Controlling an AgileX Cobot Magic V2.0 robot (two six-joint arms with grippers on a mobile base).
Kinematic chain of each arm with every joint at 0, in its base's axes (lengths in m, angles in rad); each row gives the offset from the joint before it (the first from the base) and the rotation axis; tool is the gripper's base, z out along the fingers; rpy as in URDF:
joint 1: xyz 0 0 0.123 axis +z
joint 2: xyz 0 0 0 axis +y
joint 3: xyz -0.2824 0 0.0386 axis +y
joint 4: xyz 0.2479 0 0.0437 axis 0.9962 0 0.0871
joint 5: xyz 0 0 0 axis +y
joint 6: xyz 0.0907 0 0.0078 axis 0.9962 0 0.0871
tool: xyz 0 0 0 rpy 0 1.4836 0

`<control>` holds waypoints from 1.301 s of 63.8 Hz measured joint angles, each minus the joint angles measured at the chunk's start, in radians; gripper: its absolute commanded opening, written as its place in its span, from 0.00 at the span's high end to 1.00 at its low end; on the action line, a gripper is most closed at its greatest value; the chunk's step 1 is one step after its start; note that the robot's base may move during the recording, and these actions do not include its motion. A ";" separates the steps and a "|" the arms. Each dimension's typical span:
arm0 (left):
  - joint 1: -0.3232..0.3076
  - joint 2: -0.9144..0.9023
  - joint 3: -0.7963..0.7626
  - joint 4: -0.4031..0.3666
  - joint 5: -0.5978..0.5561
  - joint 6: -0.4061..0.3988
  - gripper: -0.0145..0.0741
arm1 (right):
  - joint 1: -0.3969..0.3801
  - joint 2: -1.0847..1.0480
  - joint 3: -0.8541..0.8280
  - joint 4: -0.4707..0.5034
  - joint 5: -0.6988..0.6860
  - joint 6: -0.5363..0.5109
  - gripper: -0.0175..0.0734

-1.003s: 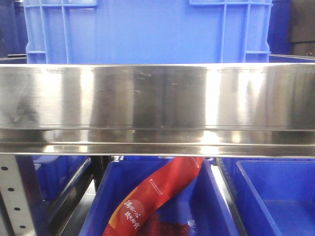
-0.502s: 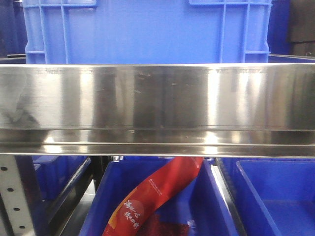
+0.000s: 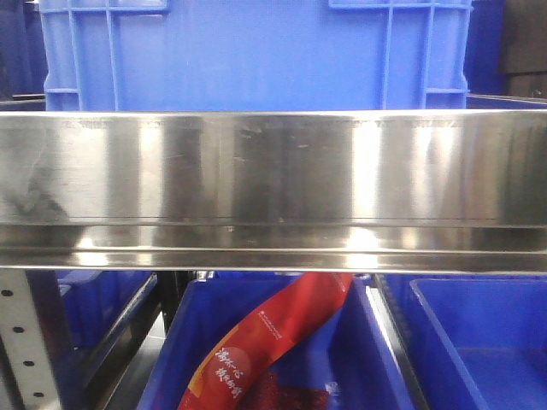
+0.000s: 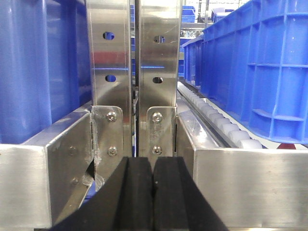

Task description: Grab block from conveyor and place in blue bin

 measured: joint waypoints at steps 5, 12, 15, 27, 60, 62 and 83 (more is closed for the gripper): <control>0.000 0.000 0.000 0.000 0.000 0.000 0.96 | 0.000 0.000 0.000 0.006 0.000 0.000 0.99; 0.000 0.000 0.000 0.000 0.000 0.000 0.96 | -0.014 -0.004 0.002 0.016 -0.004 0.000 0.99; 0.000 0.000 0.000 0.000 0.000 0.000 0.96 | -0.036 -0.016 0.008 0.020 -0.009 0.000 0.99; 0.000 0.000 0.000 0.000 0.000 0.000 0.96 | -0.201 -0.114 0.078 0.030 -0.047 0.000 0.99; 0.000 0.000 0.000 0.000 0.000 0.000 0.96 | -0.569 -0.414 0.442 0.037 -0.196 0.000 0.99; 0.000 0.000 0.000 0.000 0.000 0.000 0.96 | -0.572 -0.414 0.448 0.038 -0.205 0.000 0.99; 0.000 0.000 0.000 0.000 0.000 0.000 0.96 | -0.578 -0.416 0.454 0.039 -0.239 0.000 0.99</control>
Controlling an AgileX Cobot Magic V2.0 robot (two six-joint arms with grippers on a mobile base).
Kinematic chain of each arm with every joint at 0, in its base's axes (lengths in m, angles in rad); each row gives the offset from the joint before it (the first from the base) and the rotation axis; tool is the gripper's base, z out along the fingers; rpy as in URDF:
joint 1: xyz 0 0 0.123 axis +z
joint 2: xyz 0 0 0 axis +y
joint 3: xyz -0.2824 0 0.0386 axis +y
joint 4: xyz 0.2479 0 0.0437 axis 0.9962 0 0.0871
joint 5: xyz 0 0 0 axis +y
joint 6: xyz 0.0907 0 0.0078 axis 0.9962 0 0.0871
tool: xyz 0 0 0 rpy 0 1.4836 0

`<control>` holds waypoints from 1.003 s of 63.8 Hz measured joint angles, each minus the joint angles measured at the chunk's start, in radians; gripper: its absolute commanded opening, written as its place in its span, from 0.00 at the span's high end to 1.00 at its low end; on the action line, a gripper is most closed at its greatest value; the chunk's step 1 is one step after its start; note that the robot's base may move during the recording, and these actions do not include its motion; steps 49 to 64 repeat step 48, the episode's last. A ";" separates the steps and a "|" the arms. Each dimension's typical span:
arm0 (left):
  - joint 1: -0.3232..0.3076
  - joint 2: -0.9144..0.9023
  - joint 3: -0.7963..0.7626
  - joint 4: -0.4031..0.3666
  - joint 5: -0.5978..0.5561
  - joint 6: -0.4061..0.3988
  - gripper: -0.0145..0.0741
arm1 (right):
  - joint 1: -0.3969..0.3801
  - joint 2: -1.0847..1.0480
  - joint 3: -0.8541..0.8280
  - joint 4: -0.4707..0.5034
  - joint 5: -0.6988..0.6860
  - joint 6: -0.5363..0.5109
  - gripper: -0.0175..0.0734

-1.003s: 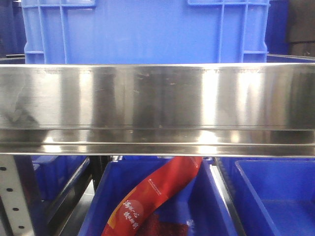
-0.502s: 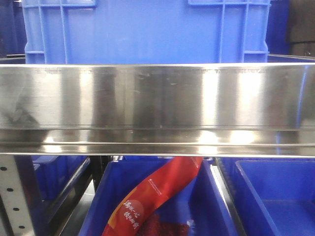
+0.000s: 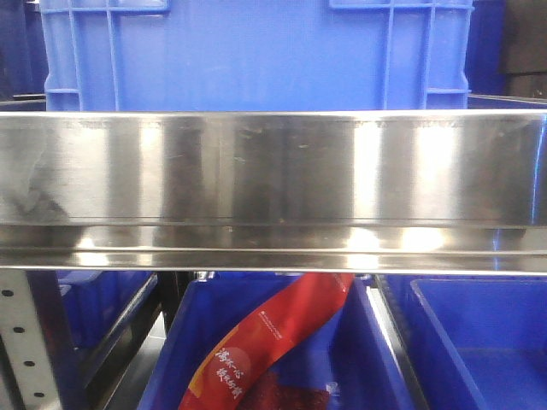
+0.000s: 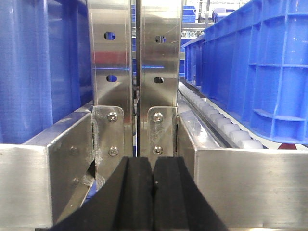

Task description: Grab block from conveyor and place in blue bin

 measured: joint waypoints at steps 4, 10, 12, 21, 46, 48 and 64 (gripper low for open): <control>0.000 0.000 0.000 0.000 0.000 0.000 0.96 | 0.000 0.000 0.000 0.000 -0.002 0.000 0.99; 0.000 0.000 0.000 0.000 0.000 0.000 0.96 | 0.000 0.000 0.000 0.000 -0.002 0.000 0.99; 0.000 0.000 0.000 0.000 0.000 0.000 0.96 | 0.000 0.000 0.000 0.000 -0.002 0.000 0.99; 0.000 0.000 0.000 0.000 0.000 0.000 0.96 | 0.000 0.000 0.000 0.000 -0.002 0.000 0.99; 0.000 0.000 0.000 0.000 0.000 0.000 0.96 | 0.000 0.000 0.000 0.000 -0.004 0.000 0.99; 0.000 0.000 0.000 0.000 0.000 0.000 0.96 | 0.000 0.000 0.000 0.000 -0.004 0.000 0.99; 0.000 0.000 0.000 0.000 0.000 0.000 0.96 | 0.000 0.000 0.000 0.000 -0.004 0.000 0.99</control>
